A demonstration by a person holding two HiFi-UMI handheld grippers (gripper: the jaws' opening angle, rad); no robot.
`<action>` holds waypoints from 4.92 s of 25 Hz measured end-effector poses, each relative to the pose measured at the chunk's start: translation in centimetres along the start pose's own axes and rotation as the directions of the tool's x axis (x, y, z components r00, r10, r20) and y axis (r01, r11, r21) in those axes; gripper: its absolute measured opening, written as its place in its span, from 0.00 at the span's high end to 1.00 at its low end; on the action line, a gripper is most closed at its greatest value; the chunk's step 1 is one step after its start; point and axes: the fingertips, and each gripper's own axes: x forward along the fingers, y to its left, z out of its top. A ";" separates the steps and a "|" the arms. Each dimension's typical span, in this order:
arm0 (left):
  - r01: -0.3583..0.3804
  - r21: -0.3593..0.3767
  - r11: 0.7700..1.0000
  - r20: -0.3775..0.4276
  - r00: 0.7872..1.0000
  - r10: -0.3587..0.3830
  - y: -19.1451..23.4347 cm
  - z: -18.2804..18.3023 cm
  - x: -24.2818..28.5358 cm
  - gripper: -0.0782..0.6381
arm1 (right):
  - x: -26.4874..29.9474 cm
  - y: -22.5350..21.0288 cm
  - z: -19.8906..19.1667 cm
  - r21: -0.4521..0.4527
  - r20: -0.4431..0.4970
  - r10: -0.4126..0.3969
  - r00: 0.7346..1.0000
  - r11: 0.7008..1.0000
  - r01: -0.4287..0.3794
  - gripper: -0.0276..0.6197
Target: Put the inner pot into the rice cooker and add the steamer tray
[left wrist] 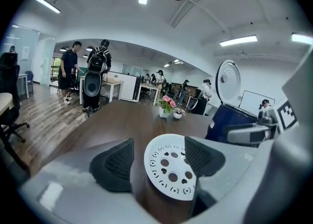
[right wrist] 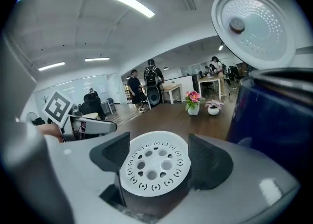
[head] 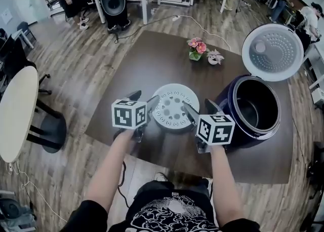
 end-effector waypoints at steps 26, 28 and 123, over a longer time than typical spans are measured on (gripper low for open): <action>0.129 -0.135 0.982 -0.140 0.979 -0.148 1.6 -6.3 8.1 0.59 | 4.4 -5.3 -10.0 0.339 -0.084 -0.106 0.991 0.932 0.128 0.59; 0.122 -0.143 0.982 -0.130 0.981 -0.141 1.5 -6.5 8.1 0.62 | 4.5 -5.5 -10.2 0.341 -0.091 -0.105 0.990 0.931 0.130 0.65; 0.395 0.123 0.911 0.060 0.913 -0.404 -29.3 9.4 5.3 0.76 | -24.2 -19.7 7.0 0.328 0.222 -0.355 0.908 0.904 0.273 0.84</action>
